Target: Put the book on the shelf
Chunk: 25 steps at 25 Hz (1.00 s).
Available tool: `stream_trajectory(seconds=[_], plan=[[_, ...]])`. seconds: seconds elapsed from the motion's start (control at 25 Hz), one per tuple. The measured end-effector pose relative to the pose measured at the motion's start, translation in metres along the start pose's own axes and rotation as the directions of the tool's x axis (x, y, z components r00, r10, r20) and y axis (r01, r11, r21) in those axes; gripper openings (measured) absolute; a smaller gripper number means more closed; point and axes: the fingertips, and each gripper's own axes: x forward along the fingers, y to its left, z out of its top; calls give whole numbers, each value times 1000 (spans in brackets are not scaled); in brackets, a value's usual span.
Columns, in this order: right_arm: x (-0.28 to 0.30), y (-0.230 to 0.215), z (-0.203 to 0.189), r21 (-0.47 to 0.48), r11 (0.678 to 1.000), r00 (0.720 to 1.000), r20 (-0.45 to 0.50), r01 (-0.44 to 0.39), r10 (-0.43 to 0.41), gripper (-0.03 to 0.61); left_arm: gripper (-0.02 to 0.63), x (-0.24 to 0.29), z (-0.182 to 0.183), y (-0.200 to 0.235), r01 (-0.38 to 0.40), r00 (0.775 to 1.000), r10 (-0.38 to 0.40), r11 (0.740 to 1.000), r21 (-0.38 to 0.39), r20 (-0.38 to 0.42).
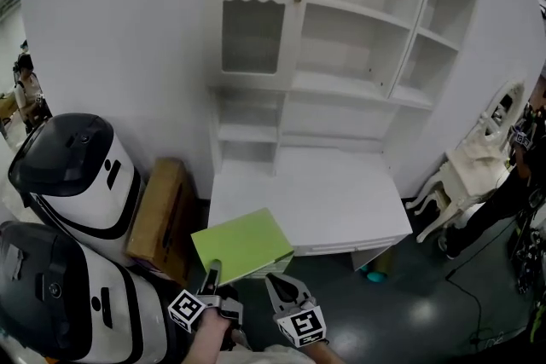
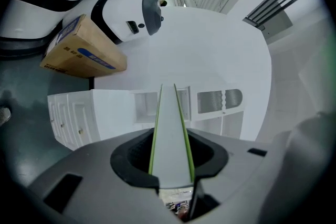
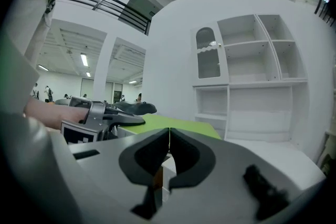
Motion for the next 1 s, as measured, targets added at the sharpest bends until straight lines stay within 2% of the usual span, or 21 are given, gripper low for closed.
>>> stream_trajectory(seconds=[0.16, 0.28, 0.4, 0.6, 0.76, 1.0], plan=[[25, 4, -10, -9, 1000, 1000, 3, 2, -2, 14, 149, 24, 25, -1, 36, 999, -36, 999, -13, -19], [36, 2, -18, 11, 1000, 1000, 14, 19, -19, 14, 149, 35, 38, 5, 22, 999, -22, 1000, -9, -30], [44, -3, -32, 35, 999, 999, -23, 30, -30, 14, 149, 45, 44, 11, 2, 999, -2, 1000, -14, -35], [67, -31, -40, 41, 998, 998, -60, 37, -35, 14, 149, 74, 44, 14, 16, 999, -17, 1000, -22, -32], [86, -53, -39, 42, 999, 999, -47, 5, -3, 14, 149, 98, 43, 19, 5, 1000, -5, 1000, -18, -7], [113, -97, -26, 40, 998, 998, -27, -58, 59, 14, 149, 148, 37, 5, 27, 999, -27, 1000, -1, 35]])
